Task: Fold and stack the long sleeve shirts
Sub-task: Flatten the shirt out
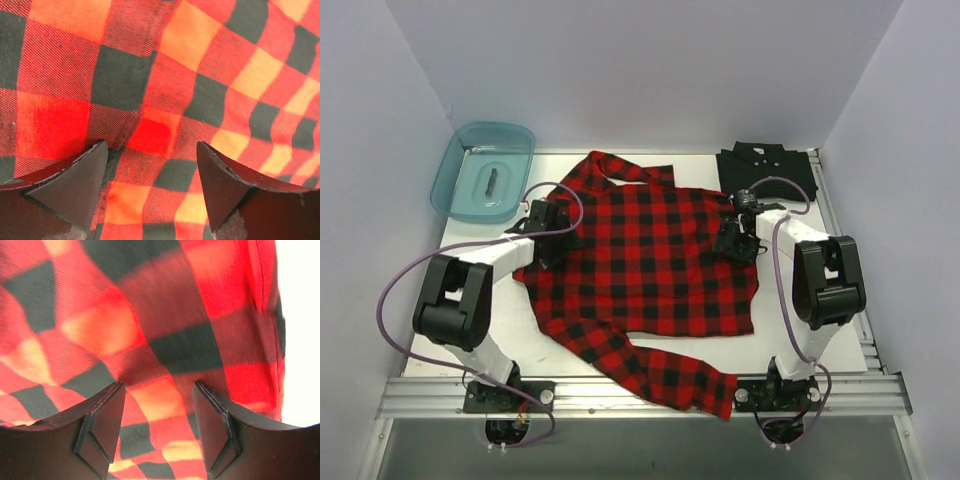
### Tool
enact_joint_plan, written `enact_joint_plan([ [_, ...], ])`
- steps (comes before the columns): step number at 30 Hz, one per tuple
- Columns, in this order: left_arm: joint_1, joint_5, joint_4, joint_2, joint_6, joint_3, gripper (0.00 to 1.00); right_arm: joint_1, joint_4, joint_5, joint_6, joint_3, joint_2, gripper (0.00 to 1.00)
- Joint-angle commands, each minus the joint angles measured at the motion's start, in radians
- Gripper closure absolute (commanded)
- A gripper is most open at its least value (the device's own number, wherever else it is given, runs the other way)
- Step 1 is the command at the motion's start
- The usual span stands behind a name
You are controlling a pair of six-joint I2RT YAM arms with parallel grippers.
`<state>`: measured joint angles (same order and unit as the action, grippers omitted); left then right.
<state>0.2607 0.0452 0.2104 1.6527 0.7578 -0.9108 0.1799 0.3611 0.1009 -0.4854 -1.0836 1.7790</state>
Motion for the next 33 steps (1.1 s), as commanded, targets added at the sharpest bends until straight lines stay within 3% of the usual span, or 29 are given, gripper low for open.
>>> enact_joint_plan([
  [1, -0.005, -0.036, 0.033, -0.059, -0.051, -0.065, 0.18, -0.004, 0.025, -0.043, 0.036, -0.078, -0.016, 0.42],
  [5, -0.005, 0.021, 0.165, -0.354, -0.029, 0.007, 0.16, 0.049, 0.101, -0.098, 0.065, -0.039, -0.218, 0.39],
  [11, -0.005, 0.108, 0.426, -0.751, 0.066, 0.224, 0.18, 0.093, 0.18, -0.148, -0.033, 0.22, -0.546, 0.37],
  [17, 0.012, 0.068, 0.547, -0.945, 0.158, 0.411, 0.23, 0.076, 0.272, -0.125, -0.116, 0.448, -0.809, 0.36],
  [22, 0.058, 0.099, 0.572, -0.924, 0.251, 0.426, 0.25, 0.055, 0.315, -0.037, -0.195, 0.533, -0.924, 0.36],
  [33, 0.097, 0.151, 0.549, -0.752, 0.311, 0.487, 0.34, 0.058, 0.288, -0.037, -0.301, 0.603, -0.839, 0.35],
])
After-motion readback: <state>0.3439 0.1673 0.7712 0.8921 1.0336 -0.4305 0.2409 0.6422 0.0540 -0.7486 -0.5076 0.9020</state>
